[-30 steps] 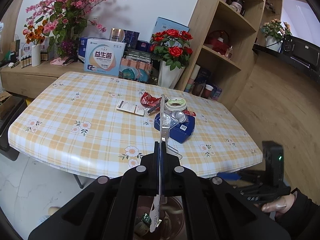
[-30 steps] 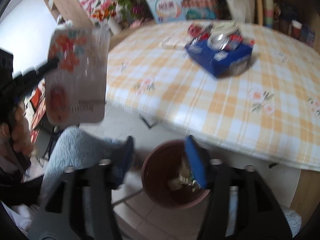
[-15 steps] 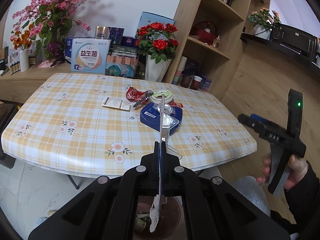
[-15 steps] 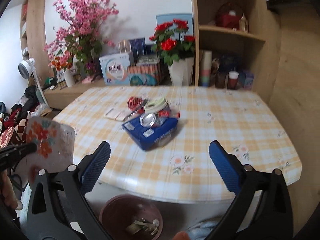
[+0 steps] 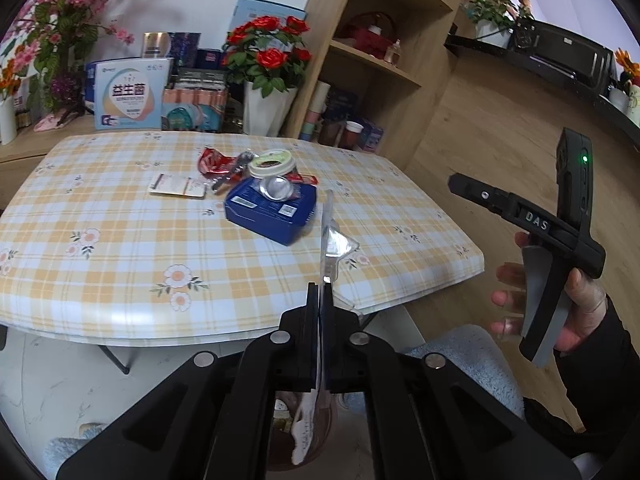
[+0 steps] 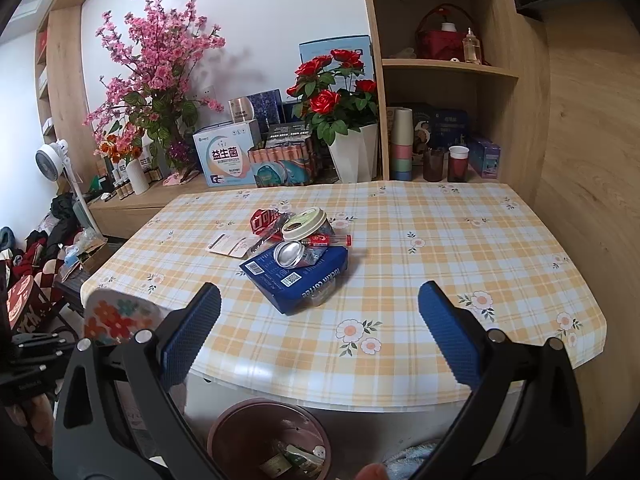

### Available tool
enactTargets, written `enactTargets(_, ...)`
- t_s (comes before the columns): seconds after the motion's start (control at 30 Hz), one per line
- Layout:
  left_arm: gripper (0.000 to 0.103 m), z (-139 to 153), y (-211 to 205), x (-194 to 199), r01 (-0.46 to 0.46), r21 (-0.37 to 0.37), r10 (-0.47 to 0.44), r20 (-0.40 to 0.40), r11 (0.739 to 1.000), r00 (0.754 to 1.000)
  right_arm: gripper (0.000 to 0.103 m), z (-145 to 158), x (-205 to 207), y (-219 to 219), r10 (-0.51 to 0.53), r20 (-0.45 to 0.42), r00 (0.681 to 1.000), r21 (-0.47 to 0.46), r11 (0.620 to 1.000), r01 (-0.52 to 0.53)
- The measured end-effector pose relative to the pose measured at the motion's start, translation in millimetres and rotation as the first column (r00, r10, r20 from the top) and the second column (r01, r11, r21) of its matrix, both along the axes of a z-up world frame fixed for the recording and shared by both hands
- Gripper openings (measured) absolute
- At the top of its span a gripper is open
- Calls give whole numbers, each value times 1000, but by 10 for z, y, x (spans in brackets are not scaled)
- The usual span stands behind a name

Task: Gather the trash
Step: 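Open the left tool over the brown bin to drop the sheet, then move both open tools back toward the blue box on the table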

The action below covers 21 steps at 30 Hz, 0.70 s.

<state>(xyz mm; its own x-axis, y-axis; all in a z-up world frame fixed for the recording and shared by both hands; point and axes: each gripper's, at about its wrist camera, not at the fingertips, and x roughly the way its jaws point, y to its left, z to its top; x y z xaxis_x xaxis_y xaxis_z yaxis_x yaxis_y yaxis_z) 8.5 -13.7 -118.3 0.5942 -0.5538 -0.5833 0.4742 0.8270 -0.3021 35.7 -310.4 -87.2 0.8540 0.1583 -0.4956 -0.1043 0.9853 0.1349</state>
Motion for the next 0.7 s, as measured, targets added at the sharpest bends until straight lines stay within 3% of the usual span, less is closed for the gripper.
enactTargets(0.03, 25, -5, -35, -1, 11, 2, -11, 2, 1000, 1000, 97, -3, 1, -8, -3, -1, 1000, 1, 1000, 3)
enactTargets(0.07, 53, -16, -63, -2, 17, 5, -17, 4, 1000, 1000, 97, -8, 5, -19, -5, -3, 1000, 4, 1000, 5)
enactTargets(0.2, 68, -92, -5, 36, -12, -10, 11, -27, 1000, 1000, 97, -50, 7, -41, -9, -17, 1000, 3, 1000, 9)
enactTargets(0.3, 93, -136, 172, 79, -112, 2, 112, -26, 994, 993, 97, -90, 14, -60, -19, -24, 1000, -1, 1000, 19)
enactTargets(0.37, 97, -136, 291, 110, -176, 20, 177, -18, 984, 984, 97, -115, 18, -77, -24, -29, 999, 3, 1000, 24)
enactTargets(0.53, 97, -115, 482, 185, -268, 125, 265, 45, 955, 963, 97, -161, 31, -110, -48, -32, 998, -6, 999, 48)
enactTargets(0.7, 97, -40, 651, 275, -302, 127, 296, 67, 945, 953, 97, -213, 58, -130, -54, -35, 998, -26, 998, 53)
